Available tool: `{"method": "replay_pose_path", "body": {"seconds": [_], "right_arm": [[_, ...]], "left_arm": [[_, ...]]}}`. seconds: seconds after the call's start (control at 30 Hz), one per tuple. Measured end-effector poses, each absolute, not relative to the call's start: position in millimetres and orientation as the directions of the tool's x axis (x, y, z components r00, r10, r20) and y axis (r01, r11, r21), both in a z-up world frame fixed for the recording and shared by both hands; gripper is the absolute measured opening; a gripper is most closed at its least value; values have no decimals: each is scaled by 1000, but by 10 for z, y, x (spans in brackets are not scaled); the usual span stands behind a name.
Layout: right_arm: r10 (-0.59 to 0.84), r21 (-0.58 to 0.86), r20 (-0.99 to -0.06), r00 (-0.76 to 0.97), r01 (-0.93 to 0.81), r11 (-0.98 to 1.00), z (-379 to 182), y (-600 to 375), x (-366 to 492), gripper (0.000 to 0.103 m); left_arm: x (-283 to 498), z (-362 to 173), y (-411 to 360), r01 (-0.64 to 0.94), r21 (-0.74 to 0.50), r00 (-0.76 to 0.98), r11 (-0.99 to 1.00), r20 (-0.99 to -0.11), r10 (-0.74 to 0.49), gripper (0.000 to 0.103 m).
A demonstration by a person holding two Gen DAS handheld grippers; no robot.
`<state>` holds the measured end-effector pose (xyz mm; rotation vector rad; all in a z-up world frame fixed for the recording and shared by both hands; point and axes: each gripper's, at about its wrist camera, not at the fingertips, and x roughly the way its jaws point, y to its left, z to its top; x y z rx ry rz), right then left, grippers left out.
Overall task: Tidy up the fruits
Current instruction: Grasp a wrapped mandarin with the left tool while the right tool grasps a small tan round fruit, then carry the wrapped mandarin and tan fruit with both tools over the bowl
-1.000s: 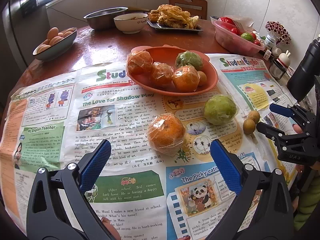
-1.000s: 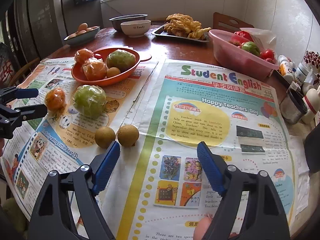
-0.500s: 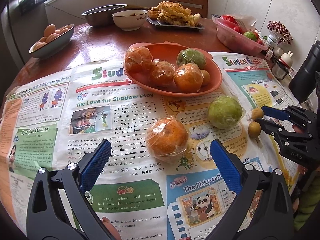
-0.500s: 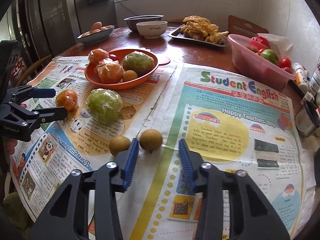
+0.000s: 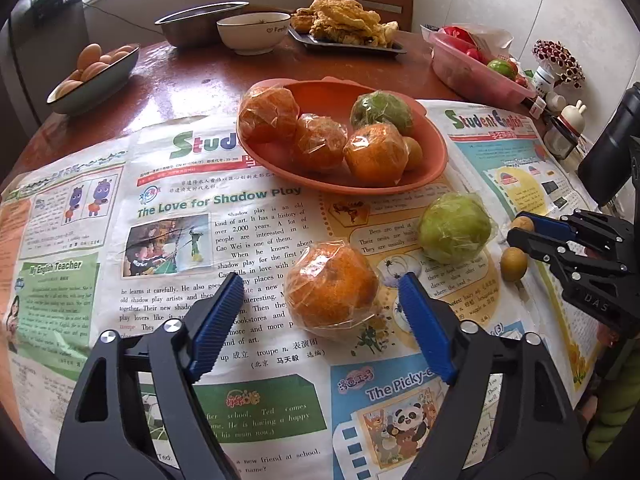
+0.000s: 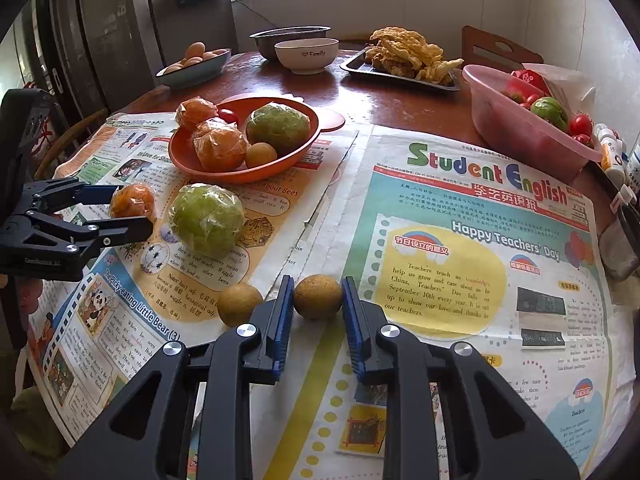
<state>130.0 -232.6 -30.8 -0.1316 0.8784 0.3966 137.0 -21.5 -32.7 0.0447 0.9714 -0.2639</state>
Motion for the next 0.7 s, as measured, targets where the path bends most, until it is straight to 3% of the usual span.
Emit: {"method": "replay_pose_path", "body": {"seconds": [0.3,0.7], "right_arm": [[293,60,-753,589,-383,922,-198,-2362,1331,23],[318,61,-728,607,-406,912,20,-2225,1410,23]], "left_arm": [[1408,-304,-247,267,-88,530,960,-818,-223,37],[1415,-98,-229,292,-105,523,950,-815,-251,35]]}}
